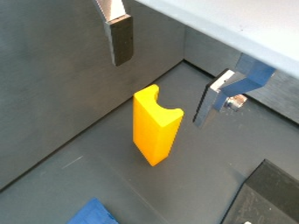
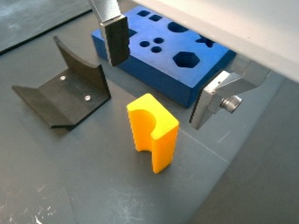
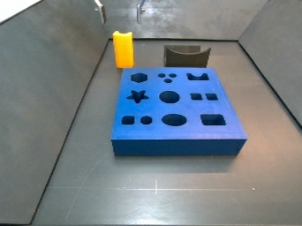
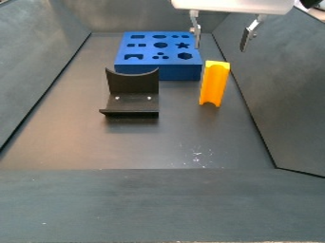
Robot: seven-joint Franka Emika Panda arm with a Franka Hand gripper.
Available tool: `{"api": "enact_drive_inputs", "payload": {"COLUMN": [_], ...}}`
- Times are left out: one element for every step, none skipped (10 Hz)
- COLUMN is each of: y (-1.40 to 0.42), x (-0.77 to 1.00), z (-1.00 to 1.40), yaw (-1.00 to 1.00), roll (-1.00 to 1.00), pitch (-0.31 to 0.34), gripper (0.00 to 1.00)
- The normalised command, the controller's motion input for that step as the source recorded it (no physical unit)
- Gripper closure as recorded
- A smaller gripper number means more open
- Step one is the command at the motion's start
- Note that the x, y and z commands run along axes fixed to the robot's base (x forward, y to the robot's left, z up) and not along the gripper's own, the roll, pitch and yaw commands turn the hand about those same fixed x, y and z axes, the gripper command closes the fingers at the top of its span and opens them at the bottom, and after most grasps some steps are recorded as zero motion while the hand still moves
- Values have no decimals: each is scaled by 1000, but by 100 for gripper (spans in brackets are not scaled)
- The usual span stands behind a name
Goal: Pick up the arch object. Move up. Place the arch object on the fixture. Regrasp the arch object. Rotate the arch object. Move to above the board. Insert the arch object.
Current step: Rotate the arch object.
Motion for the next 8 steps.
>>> {"api": "enact_drive_inputs", "payload": {"y": [0, 0, 0, 1, 2, 2, 2, 2], "x": [0, 3, 21, 22, 23, 22, 22, 23], "z": [-1000, -1000, -1000, -1000, -1000, -898, -797, -696], "yaw": [0, -45, -43, -37, -30, -23, -17, -12], "roll": [0, 0, -3, -7, -12, -18, -23, -28], "pitch": [0, -4, -35, -42, -47, -51, -53, -55], "gripper": [0, 0, 0, 0, 0, 0, 0, 0]}}
